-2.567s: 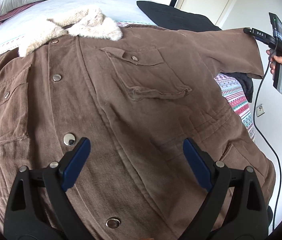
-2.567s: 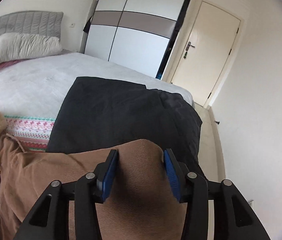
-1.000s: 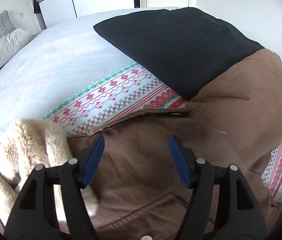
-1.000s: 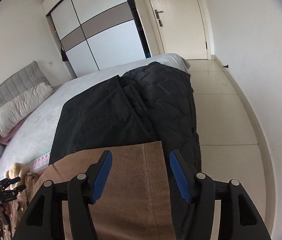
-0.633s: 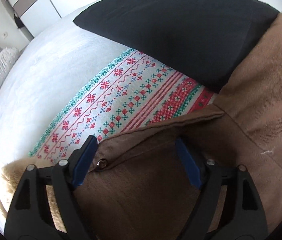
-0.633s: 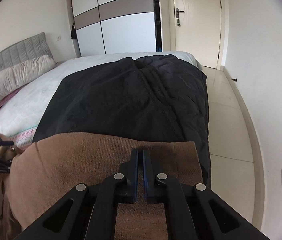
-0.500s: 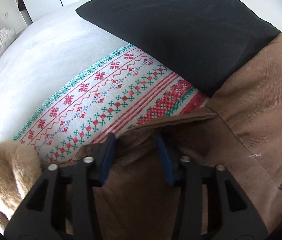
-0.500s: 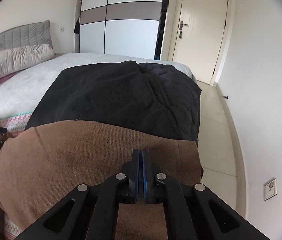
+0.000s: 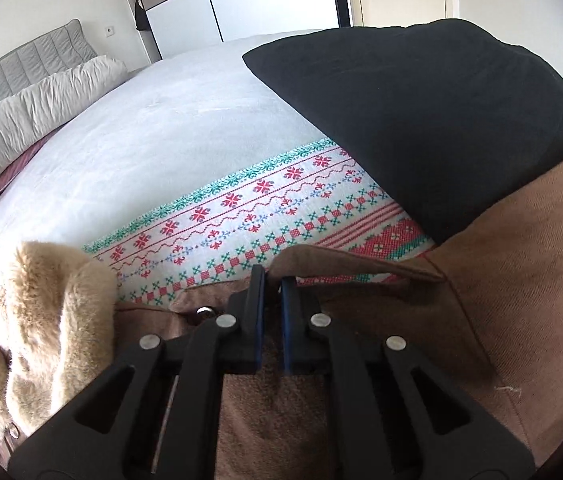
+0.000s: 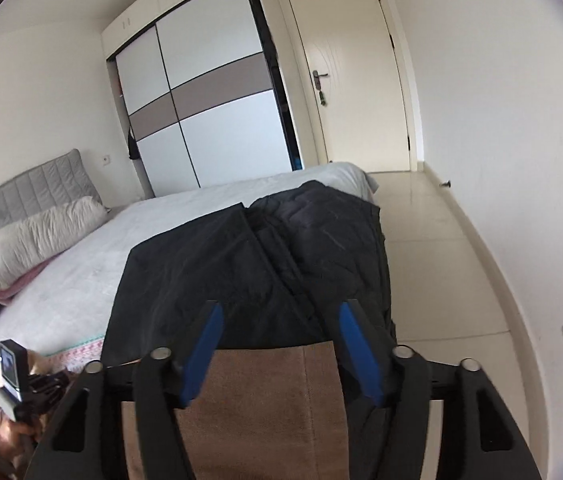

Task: Fold large clothes
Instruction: 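Release the sleeve with the right gripper and withdraw both tools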

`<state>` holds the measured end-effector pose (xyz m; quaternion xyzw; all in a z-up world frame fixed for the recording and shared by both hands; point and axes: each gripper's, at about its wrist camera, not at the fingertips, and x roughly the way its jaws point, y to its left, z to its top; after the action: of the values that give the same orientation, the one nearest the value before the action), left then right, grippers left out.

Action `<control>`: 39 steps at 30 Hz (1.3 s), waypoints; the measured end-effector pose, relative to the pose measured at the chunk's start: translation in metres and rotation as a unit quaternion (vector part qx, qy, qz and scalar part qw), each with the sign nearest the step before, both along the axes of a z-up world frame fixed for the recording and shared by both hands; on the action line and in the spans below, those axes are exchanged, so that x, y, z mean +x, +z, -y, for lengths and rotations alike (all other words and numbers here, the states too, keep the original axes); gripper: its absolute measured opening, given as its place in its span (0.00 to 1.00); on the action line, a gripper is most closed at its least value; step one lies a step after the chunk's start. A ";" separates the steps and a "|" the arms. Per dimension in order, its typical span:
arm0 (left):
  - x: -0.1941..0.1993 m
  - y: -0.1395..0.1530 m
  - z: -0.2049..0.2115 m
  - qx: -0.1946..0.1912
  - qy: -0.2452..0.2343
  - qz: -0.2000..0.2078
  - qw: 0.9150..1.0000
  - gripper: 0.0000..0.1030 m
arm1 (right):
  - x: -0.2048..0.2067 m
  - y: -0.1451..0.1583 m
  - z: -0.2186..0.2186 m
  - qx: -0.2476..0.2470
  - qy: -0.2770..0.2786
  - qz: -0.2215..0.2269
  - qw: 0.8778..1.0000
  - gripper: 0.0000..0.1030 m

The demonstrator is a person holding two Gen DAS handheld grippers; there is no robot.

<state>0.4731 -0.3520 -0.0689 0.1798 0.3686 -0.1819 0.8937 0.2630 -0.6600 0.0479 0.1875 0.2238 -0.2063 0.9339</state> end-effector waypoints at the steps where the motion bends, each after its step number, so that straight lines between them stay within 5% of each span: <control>1: 0.000 0.000 -0.002 -0.004 0.001 -0.001 1.000 0.08 | 0.004 -0.007 0.006 0.010 0.000 -0.006 1.000 0.69; 5: 0.000 0.004 -0.004 -0.010 0.009 0.001 1.000 0.08 | 0.024 -0.040 0.026 0.088 0.016 -0.024 0.996 0.69; 6: -0.001 0.005 -0.005 -0.010 0.012 0.003 1.000 0.07 | 0.030 -0.047 0.025 0.104 0.030 -0.031 0.994 0.56; 7: -0.001 0.006 -0.005 -0.015 0.016 0.007 1.000 0.07 | 0.032 -0.049 0.015 0.089 0.037 -0.047 0.994 0.01; 10: -0.001 0.009 -0.010 -0.041 0.022 0.008 0.999 0.09 | 0.023 -0.034 -0.013 -0.040 -0.018 -0.039 0.998 0.04; 13: 0.001 0.000 -0.002 -0.013 0.014 -0.017 1.000 0.14 | 0.040 -0.037 -0.005 -0.041 -0.043 -0.082 0.995 0.04; 16: -0.010 0.010 -0.006 -0.011 -0.009 -0.046 0.999 0.42 | 0.041 -0.030 -0.013 -0.040 -0.055 -0.079 0.995 0.15; 17: -0.016 0.017 -0.011 -0.021 -0.019 -0.060 0.998 0.59 | 0.037 -0.025 -0.017 -0.041 -0.053 -0.072 0.995 0.21; 18: -0.023 0.024 -0.018 -0.031 -0.025 -0.071 0.997 0.66 | 0.033 -0.020 -0.024 -0.046 -0.048 -0.070 0.995 0.38; 19: -0.031 0.032 -0.027 -0.042 -0.030 -0.081 0.995 0.67 | 0.028 -0.013 -0.031 -0.055 -0.042 -0.068 0.995 0.52; 20: -0.039 0.040 -0.036 -0.050 -0.034 -0.092 0.994 0.67 | 0.024 -0.007 -0.039 -0.063 -0.035 -0.067 0.995 0.55; 26: -0.096 0.086 -0.126 -0.099 -0.007 -0.112 0.989 0.80 | 0.002 0.036 -0.105 -0.071 0.026 -0.087 0.993 0.63; 31: -0.136 0.103 -0.221 -0.120 0.053 -0.139 0.982 0.81 | -0.017 0.072 -0.177 -0.067 0.087 -0.097 0.989 0.75; 39: -0.173 0.106 -0.369 -0.096 0.159 -0.139 0.973 0.82 | -0.029 0.091 -0.286 -0.071 0.167 -0.120 0.976 0.82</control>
<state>0.3001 0.0174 0.0371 0.0049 0.4941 -0.0949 0.8642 0.2343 -0.3741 0.1389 0.0545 0.3473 -0.0837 0.9324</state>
